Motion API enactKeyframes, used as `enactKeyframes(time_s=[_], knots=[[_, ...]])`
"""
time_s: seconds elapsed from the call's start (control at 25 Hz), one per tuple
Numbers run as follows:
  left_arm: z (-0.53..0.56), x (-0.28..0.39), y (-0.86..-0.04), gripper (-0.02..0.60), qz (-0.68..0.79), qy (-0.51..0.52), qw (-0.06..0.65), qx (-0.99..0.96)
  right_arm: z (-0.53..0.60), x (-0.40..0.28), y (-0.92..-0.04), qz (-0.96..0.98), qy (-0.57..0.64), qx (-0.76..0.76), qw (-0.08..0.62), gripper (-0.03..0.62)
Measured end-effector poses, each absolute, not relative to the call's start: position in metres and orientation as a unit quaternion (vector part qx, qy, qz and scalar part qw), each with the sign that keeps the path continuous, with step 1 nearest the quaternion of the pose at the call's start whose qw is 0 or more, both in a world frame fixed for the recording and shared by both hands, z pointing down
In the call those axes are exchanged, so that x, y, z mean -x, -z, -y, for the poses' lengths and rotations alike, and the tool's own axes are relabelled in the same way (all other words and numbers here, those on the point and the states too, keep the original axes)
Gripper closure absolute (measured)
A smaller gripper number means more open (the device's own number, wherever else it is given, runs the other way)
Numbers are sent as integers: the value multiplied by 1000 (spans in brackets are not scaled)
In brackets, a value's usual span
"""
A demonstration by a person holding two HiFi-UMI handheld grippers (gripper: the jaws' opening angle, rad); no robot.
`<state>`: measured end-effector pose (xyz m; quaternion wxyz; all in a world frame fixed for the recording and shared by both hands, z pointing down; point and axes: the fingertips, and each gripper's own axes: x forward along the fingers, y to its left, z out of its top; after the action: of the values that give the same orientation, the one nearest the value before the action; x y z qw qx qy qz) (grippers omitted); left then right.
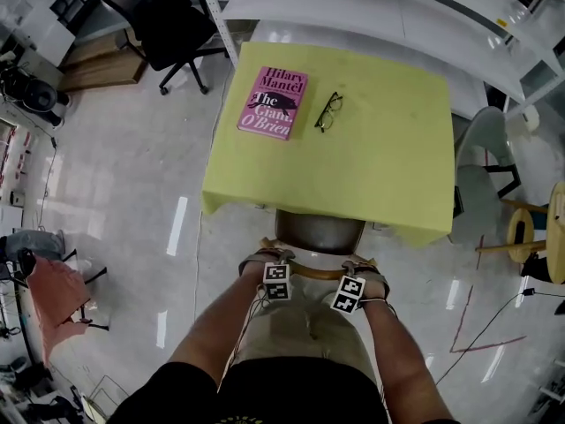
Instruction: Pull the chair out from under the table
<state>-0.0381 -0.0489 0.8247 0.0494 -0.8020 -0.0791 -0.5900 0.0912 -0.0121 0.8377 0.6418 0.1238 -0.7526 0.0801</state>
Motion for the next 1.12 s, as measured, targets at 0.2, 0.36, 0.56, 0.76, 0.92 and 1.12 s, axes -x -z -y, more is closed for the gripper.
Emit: enactKeyframes(time_s=[0.2,0.36,0.56,0.76,0.92,1.12], knots=[[14,41,-825,370,64,602,44,795,-19,-89,-835,766,-74,-111,629,402],[-9,45,-828,368,51,613,46,787,-41,-85,-835,776,-77,-109,616,401],[-36,52,-834,370,51,623,50,779,-68,-79,-837,783,-87,-104,607,404],[-48,57,-833,371,56,626,61,776,-82,-73,-838,780,-91,-99,612,408],[-59,60,-828,380,75,621,65,777,-93,-69,-835,774,-94,-101,618,410],[-73,70,-831,385,98,619,74,776,-109,-61,-835,767,-103,-118,622,411]])
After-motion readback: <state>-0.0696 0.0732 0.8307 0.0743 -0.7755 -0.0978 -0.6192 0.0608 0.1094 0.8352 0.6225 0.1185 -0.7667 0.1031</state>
